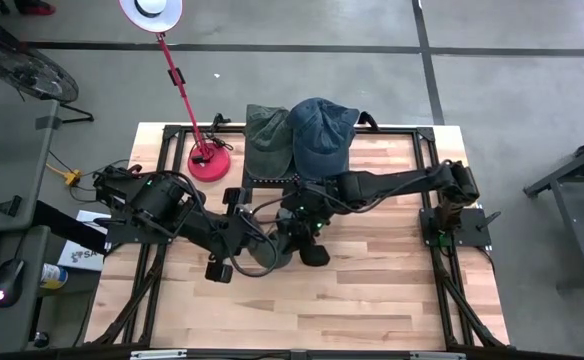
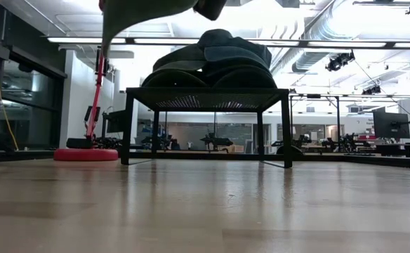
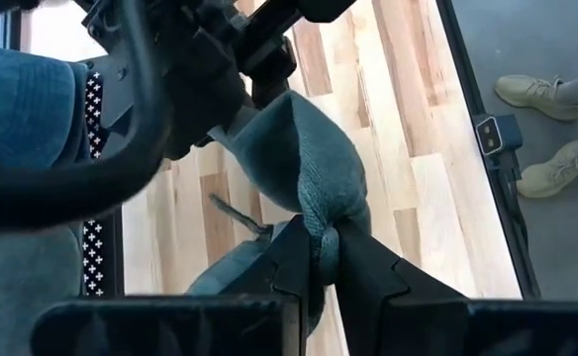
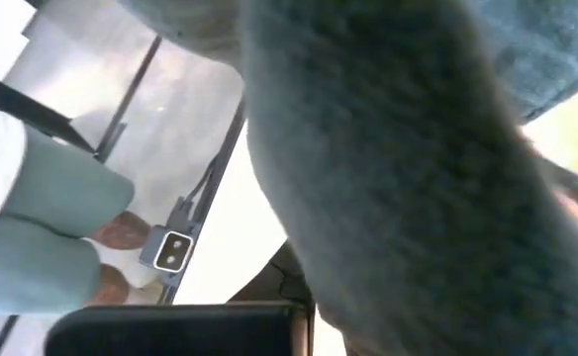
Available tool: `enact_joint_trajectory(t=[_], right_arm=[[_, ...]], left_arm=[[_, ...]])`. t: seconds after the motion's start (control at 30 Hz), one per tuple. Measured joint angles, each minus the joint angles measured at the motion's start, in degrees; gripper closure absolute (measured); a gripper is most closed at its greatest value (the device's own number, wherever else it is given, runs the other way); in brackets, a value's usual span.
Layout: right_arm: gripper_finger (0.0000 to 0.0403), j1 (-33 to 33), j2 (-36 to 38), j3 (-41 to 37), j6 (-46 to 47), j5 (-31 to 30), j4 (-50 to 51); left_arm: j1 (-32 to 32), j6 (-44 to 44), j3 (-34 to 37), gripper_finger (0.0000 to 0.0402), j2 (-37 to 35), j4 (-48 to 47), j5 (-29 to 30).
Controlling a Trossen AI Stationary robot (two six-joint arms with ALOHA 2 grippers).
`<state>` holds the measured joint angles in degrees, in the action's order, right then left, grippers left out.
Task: Pick & Place hat
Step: Stack the gray cap on top of the other gray cap on the shelf
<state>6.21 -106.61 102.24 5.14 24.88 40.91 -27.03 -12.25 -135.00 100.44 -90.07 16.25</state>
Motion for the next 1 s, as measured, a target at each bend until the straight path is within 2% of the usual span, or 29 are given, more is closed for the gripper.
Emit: enact_joint_trajectory(t=[0.3,0.5,0.77,1.0], right_arm=[[0.0397,1.36,0.46,0.0,-0.57,-2.29,0.59],[0.0397,1.75,0.64,0.0,0.28,-4.9,0.97],[0.0397,2.69,2.27,0.04,3.84,-8.93,2.57],[0.0397,5.9,4.1,0.09,4.83,-12.04,9.2]], left_arm=[[0.0,-0.2,0.0,0.0362,0.0,0.07,-0.1],[0.0,-0.02,0.0,0.0381,0.0,0.03,0.02],[0.0,-0.01,0.0,0.0381,0.0,0.05,7.14],[-0.02,0.02,0.0,0.0381,0.0,0.02,4.43]])
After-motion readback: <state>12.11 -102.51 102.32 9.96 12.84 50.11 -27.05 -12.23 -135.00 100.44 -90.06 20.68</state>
